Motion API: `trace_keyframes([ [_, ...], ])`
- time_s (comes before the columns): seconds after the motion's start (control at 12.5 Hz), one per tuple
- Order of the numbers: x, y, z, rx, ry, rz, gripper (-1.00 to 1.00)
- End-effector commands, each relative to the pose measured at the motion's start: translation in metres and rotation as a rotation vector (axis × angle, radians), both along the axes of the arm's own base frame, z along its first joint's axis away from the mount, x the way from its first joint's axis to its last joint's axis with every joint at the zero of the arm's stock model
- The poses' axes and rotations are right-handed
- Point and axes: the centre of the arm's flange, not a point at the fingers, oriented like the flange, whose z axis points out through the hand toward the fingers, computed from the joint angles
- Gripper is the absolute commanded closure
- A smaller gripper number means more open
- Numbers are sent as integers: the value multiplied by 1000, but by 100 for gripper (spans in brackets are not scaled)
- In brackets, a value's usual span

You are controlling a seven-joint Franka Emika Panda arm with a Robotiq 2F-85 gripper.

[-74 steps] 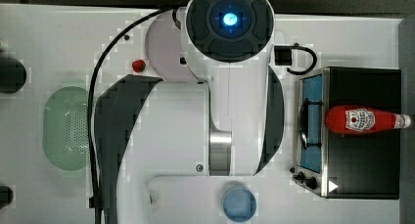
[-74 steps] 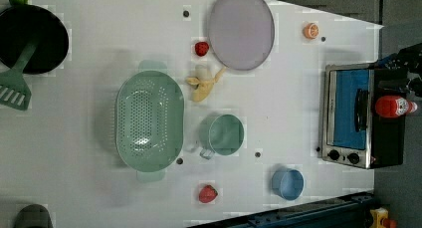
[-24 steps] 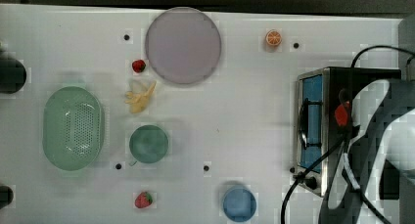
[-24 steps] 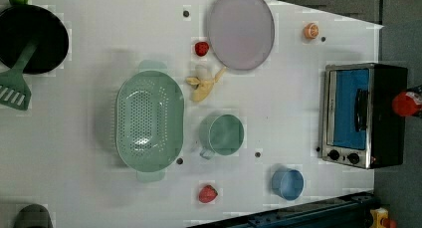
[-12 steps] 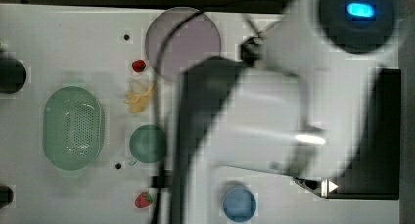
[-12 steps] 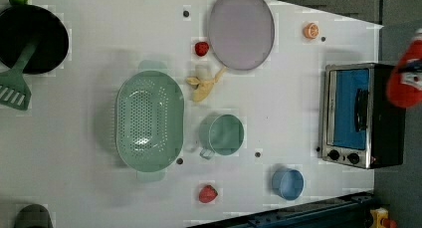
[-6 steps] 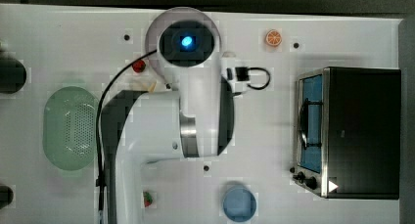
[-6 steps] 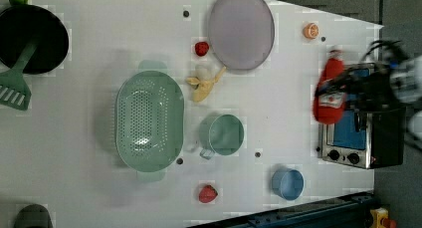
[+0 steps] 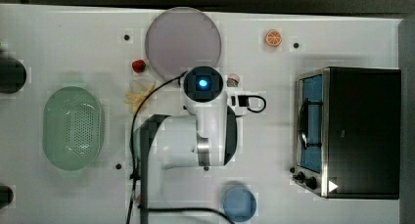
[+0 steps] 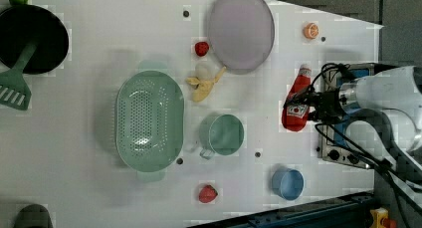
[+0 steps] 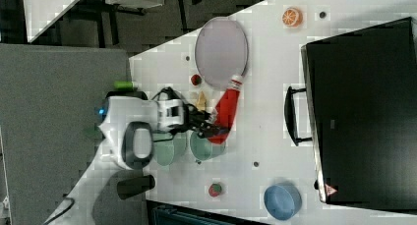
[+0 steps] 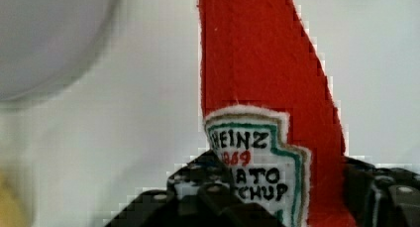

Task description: Pick Ketchup from oven and place it on table.

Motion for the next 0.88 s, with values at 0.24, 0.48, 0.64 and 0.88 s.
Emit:
trace_keyframes([
  [0.24, -1, -24, -46, -9, -11, -77, -53],
  [0.48, 0, -25, -68, -17, -23, -74, -100],
  [0.64, 5, -25, -56, -14, -42, -76, -100],
  [0.88, 21, -32, 12, 1, -103, -94, -100],
])
